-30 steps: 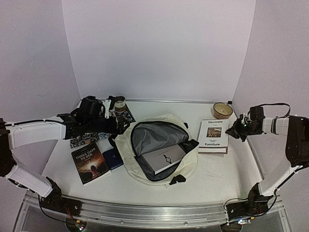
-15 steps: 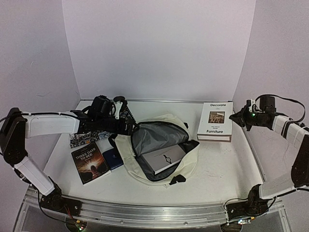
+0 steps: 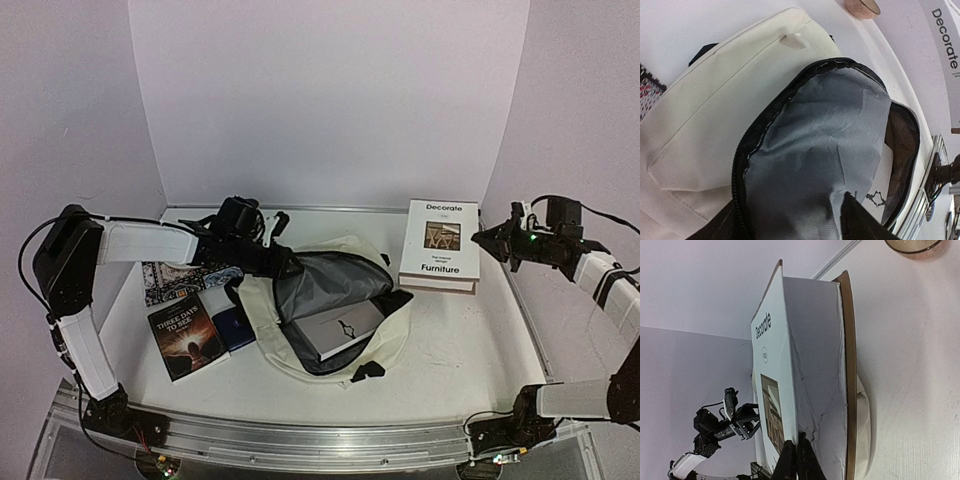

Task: Pack the student bag

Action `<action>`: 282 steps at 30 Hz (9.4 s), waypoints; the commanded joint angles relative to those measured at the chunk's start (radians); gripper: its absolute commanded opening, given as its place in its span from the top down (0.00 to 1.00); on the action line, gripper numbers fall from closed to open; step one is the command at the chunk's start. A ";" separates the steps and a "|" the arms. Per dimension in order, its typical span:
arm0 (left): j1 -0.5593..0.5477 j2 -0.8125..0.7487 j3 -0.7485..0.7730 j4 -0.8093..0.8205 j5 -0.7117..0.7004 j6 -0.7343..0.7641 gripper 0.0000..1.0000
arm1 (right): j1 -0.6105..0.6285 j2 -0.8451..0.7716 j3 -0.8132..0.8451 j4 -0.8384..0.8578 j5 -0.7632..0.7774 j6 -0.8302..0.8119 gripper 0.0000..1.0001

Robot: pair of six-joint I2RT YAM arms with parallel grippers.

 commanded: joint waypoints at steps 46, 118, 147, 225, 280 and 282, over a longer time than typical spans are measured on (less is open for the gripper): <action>0.005 -0.137 0.198 0.274 0.214 0.113 1.00 | 0.577 0.373 -0.014 0.174 0.099 0.052 1.00; -0.063 -0.255 0.130 0.313 0.401 0.248 1.00 | 1.089 0.554 0.380 -0.340 1.160 -0.425 0.56; -0.063 -0.226 0.051 0.313 0.274 0.188 1.00 | 0.946 0.349 0.094 -0.078 0.872 -0.379 0.50; 0.173 0.044 -0.129 -0.668 -0.626 -0.487 0.50 | 0.970 -0.128 -0.183 -0.016 1.111 -0.505 0.10; 0.169 -0.640 0.138 -0.373 -0.293 -0.505 1.00 | 1.190 0.383 0.007 0.666 0.759 -0.385 0.02; 0.157 -0.622 0.113 -0.318 -0.267 -0.523 1.00 | 1.191 0.424 0.000 0.728 0.751 -0.360 0.02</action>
